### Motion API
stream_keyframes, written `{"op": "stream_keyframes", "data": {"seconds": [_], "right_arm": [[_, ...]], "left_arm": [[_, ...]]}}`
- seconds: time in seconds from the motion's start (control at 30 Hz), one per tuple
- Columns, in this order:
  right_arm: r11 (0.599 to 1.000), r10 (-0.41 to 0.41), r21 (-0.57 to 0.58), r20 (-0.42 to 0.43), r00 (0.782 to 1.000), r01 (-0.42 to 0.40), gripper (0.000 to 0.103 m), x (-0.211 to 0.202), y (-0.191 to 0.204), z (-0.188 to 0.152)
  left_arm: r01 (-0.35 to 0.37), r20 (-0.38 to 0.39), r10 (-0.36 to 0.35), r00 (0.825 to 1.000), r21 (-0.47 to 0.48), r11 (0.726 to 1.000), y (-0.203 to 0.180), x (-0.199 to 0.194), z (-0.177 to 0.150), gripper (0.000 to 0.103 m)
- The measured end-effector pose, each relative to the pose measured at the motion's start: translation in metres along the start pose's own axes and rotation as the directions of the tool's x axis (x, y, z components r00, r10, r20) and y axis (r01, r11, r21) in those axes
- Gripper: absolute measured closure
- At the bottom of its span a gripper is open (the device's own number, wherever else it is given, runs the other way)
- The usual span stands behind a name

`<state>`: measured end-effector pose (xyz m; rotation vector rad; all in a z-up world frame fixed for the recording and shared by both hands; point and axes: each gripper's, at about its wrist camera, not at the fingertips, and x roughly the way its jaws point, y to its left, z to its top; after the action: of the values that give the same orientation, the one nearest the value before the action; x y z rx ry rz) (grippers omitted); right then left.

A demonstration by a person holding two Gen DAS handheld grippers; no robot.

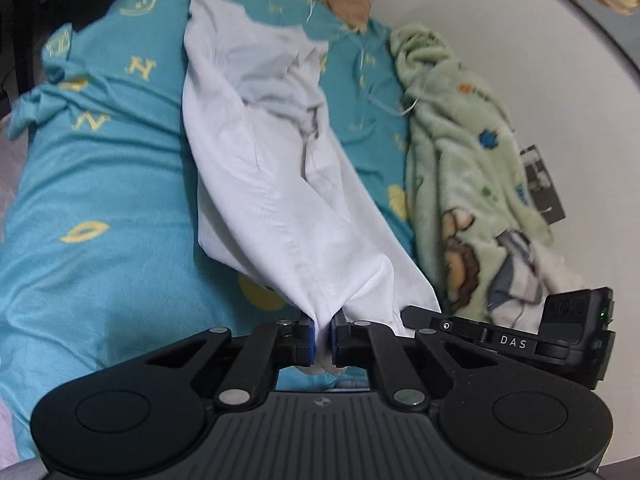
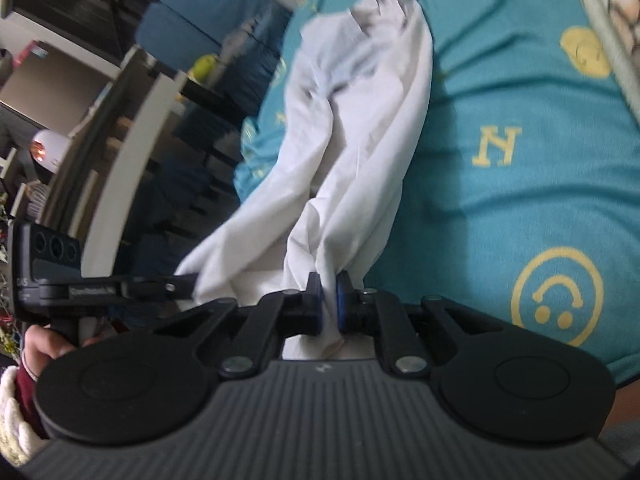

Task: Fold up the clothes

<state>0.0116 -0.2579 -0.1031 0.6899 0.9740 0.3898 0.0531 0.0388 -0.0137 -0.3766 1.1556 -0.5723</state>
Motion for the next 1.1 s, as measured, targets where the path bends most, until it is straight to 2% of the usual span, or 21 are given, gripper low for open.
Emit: {"op": "stream_keyframes", "data": {"seconds": [0.1, 0.27, 0.37, 0.63, 0.73, 0.87, 0.97, 1.03, 1.1], "right_arm": [[1.0, 0.011, 0.0, 0.055, 0.998, -0.011, 0.093, -0.022, 0.005, 0.003], [1.0, -0.007, -0.011, 0.121, 0.993, 0.008, 0.094, -0.059, 0.006, -0.01], [0.999, -0.032, -0.018, 0.13, 0.991, 0.035, 0.094, -0.074, 0.002, -0.027], [0.999, -0.044, 0.016, 0.116, 0.992, 0.042, 0.094, -0.108, -0.018, -0.067], [0.999, -0.034, 0.043, 0.123, 0.992, 0.029, 0.094, -0.111, -0.019, -0.056], [0.998, -0.027, 0.062, 0.16, 0.987, 0.017, 0.094, -0.104, -0.013, -0.021], [0.998, -0.022, 0.067, 0.187, 0.982, 0.01, 0.094, -0.094, -0.008, 0.003], [0.997, -0.016, 0.08, 0.184, 0.983, 0.001, 0.094, -0.087, -0.01, 0.011], [0.998, -0.039, 0.063, 0.159, 0.986, 0.029, 0.094, -0.082, -0.013, 0.007]], "left_arm": [[0.027, 0.045, -0.028, 0.999, 0.017, 0.999, -0.003, -0.033, -0.004, 0.098], [0.054, 0.099, -0.057, 0.993, 0.03, 0.998, -0.009, -0.065, -0.036, 0.099], [0.068, 0.119, -0.072, 0.99, 0.036, 0.997, -0.005, -0.08, -0.063, 0.099], [0.102, 0.191, -0.109, 0.976, 0.046, 0.994, 0.004, -0.095, -0.073, 0.099], [0.115, 0.217, -0.123, 0.968, 0.05, 0.992, 0.008, -0.1, -0.076, 0.099], [0.132, 0.252, -0.142, 0.957, 0.057, 0.99, 0.013, -0.107, -0.08, 0.099], [0.15, 0.215, -0.164, 0.963, 0.079, 0.986, 0.001, -0.088, -0.061, 0.099], [0.116, 0.149, -0.13, 0.98, 0.105, 0.988, -0.008, -0.07, -0.063, 0.099], [0.078, 0.085, -0.09, 0.992, 0.13, 0.988, -0.008, -0.056, -0.074, 0.099]]}}
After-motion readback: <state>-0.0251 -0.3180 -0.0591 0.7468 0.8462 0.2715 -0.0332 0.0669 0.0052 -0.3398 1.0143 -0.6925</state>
